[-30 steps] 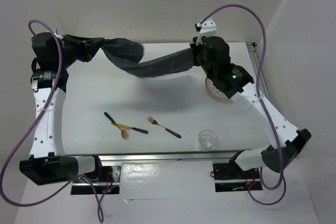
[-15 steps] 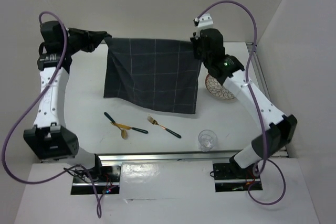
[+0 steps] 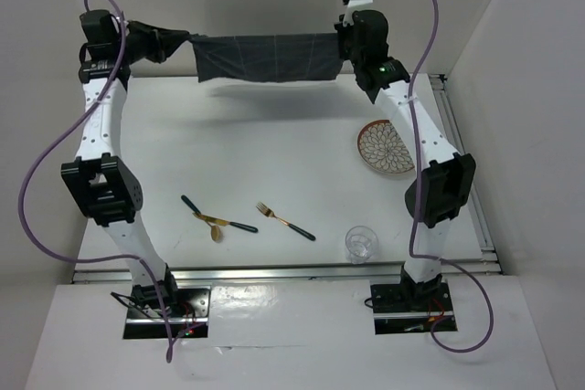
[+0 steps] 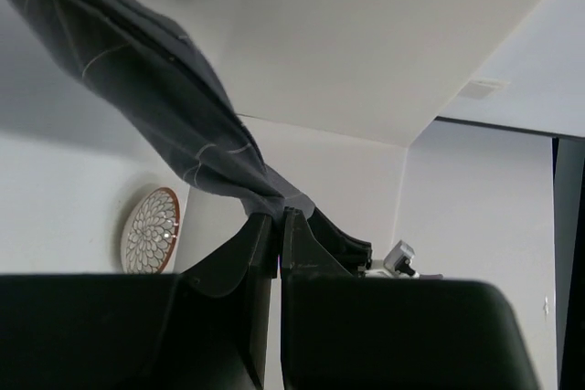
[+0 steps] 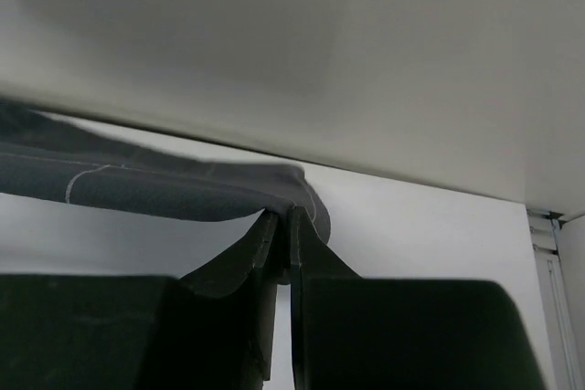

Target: Set the dinner table for one person

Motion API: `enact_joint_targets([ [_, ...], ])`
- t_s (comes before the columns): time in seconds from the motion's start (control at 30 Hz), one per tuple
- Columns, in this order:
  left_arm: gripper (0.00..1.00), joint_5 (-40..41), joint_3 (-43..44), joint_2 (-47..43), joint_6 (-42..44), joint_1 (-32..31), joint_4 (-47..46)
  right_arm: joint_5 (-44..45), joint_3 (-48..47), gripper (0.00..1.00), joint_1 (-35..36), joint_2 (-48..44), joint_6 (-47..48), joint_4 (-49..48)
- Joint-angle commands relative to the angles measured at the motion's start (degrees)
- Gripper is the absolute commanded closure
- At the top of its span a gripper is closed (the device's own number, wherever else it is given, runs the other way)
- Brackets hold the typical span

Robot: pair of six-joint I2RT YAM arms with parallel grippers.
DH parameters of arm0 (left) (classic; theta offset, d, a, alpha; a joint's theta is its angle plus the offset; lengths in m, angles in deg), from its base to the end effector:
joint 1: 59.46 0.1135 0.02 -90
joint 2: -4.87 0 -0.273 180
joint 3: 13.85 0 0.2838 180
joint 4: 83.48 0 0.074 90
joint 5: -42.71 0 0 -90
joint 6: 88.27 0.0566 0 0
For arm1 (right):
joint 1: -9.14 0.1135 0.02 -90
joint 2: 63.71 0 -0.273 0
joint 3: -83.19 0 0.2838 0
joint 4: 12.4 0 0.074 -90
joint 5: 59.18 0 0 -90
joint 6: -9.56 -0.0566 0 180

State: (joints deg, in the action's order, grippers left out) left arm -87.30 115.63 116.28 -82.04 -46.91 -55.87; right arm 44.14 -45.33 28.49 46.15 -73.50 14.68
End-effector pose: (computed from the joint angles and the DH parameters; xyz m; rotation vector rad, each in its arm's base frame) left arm 0.5010 0.0743 0.4362 -1.0069 1.6729 -1.4715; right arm 0.4849 0.1565 0.4422 -0.2205 1.6997 -0.0389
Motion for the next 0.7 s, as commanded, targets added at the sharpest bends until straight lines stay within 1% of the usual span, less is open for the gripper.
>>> enact_joint_targets([
  [0.0, 1.00, -3.8, -3.7, -3.1, 1.4, 1.3, -6.4, -0.3, 5.5, 1.00, -0.4, -4.3, -0.6, -6.2],
  [0.03, 1.00, -4.6, -10.3, -6.1, 1.9, 1.3, -7.0, -0.3, 11.7, 1.00, 0.2, -5.6, -2.0, -6.9],
  [0.1, 1.00, -5.3, -17.9, -10.0, 3.4, 1.3, -7.0, -1.1, 18.4, 1.00, 0.8, -9.7, -3.4, -8.4],
  [0.13, 1.00, -5.3, -25.8, -14.1, 6.0, 1.3, -6.4, -1.1, 25.0, 1.00, 0.8, -11.1, -4.5, -9.0],
  [0.2, 1.00, -5.3, -33.0, -18.4, 9.6, 1.3, -2.9, -1.7, 31.3, 1.00, 2.0, -15.1, -5.6, -9.0],
  [0.23, 0.94, -3.3, -39.7, -20.3, 11.4, 1.3, 2.4, -1.7, 37.5, 1.00, 3.0, -16.2, -6.9, -9.0],
  [0.27, 0.60, -2.0, -42.8, -24.2, 15.8, 1.3, 4.6, -3.9, 40.3, 1.00, 3.7, -18.7, -7.7, -9.0],
  [0.3, 0.43, -0.5, -45.6, -26.0, 17.9, 1.9, 6.7, -5.4, 42.9, 0.87, 3.7, -19.9, -8.8, -7.6],
  [0.33, 0.26, 1.9, -49.8, -27.2, 20.0, 1.9, 9.1, -6.9, 48.1, 0.70, 4.5, -21.0, -9.4, -7.1],
  [0.37, 0.10, 2.9, -51.3, -28.3, 23.5, 2.6, 13.6, -7.7, 50.5, 0.58, 6.0, -23.3, -9.4, -7.1],
  [0.4, 0.00, 3.6, -52.3, -29.1, 25.2, 3.4, 15.3, -7.7, 52.8, 0.44, 6.8, -24.3, -10.3, -5.6],
  [0.43, 0.00, 4.1, -52.9, -29.8, 26.7, 3.4, 16.8, -7.7, 54.9, 0.29, 7.4, -25.3, -10.9, -5.0],
  [0.47, 0.00, 5.1, -52.9, -29.8, 27.9, 4.1, 18.0, -7.7, 58.3, 0.11, 8.1, -26.2, -11.8, -4.3],
  [0.5, 0.00, 6.1, -52.4, -29.8, 30.0, 4.1, 20.5, -7.1, 59.5, 0.07, 9.0, -27.8, -12.4, -3.8],
  [0.57, 0.00, 7.5, -51.4, -28.3, 30.6, 4.1, 20.5, -7.1, 60.9, 0.01, 9.0, -29.3, -13.6, -2.6],
  [0.6, 0.04, 7.5, -51.4, -27.4, 32.2, 3.1, 19.6, -7.1, 60.9, 0.01, 9.0, -29.3, -14.6, -2.6],
  [0.63, 0.11, 8.4, -50.4, -26.2, 32.8, 2.3, 17.4, -7.1, 60.9, 0.02, 9.0, -29.3, -15.1, -2.6],
  [0.67, 0.53, 9.1, -48.3, -22.3, 33.7, 1.3, 16.3, -7.6, 58.4, 0.09, 9.0, -28.5, -15.7, -2.6],
])
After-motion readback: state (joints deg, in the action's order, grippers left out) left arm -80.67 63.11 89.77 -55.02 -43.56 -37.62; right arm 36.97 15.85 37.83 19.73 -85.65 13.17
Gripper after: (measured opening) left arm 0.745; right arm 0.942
